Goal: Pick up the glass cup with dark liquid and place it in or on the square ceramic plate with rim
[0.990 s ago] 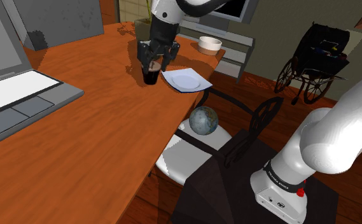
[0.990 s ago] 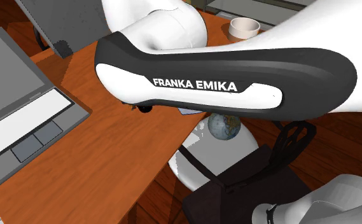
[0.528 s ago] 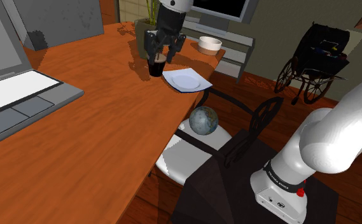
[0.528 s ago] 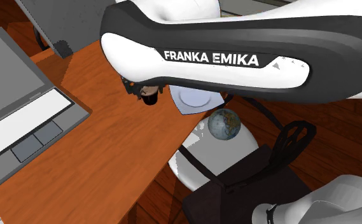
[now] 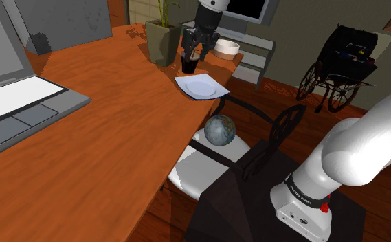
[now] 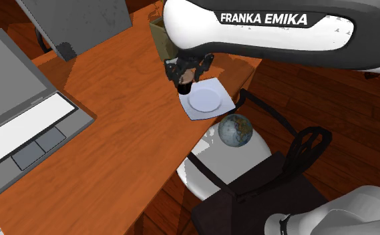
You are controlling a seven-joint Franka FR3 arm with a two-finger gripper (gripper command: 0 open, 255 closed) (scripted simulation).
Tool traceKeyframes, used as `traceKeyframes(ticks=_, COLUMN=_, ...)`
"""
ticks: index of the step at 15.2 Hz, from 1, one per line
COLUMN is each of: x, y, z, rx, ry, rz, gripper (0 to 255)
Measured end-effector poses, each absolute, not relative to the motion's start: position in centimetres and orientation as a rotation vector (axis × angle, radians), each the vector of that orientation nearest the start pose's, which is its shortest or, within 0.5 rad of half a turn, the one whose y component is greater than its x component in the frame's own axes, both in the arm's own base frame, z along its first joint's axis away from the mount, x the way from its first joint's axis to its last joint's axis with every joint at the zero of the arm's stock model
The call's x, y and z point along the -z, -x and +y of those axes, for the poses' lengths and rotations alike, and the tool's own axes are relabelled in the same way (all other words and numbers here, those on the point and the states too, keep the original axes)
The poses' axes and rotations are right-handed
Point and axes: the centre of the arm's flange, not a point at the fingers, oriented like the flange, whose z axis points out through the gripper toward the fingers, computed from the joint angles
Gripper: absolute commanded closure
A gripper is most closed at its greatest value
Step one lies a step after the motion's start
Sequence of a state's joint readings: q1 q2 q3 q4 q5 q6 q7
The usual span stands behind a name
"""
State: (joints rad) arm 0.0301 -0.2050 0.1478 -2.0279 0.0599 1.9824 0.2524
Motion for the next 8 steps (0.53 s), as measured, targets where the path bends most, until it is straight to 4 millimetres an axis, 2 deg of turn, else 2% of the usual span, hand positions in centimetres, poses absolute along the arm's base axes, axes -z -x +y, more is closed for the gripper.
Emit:
traceKeyframes(ticks=5, x=-55.3, y=-51.5, z=3.5, rx=0.228, ry=3.070, rz=0.144, gripper=255)
traceKeyframes(ticks=7, x=-55.3, y=-51.4, z=0.7, rx=0.228, ry=3.070, rz=0.144, gripper=255)
traceKeyframes(ticks=8, x=-55.1, y=-51.6, z=0.1, rx=0.228, ry=3.070, rz=0.144, gripper=255)
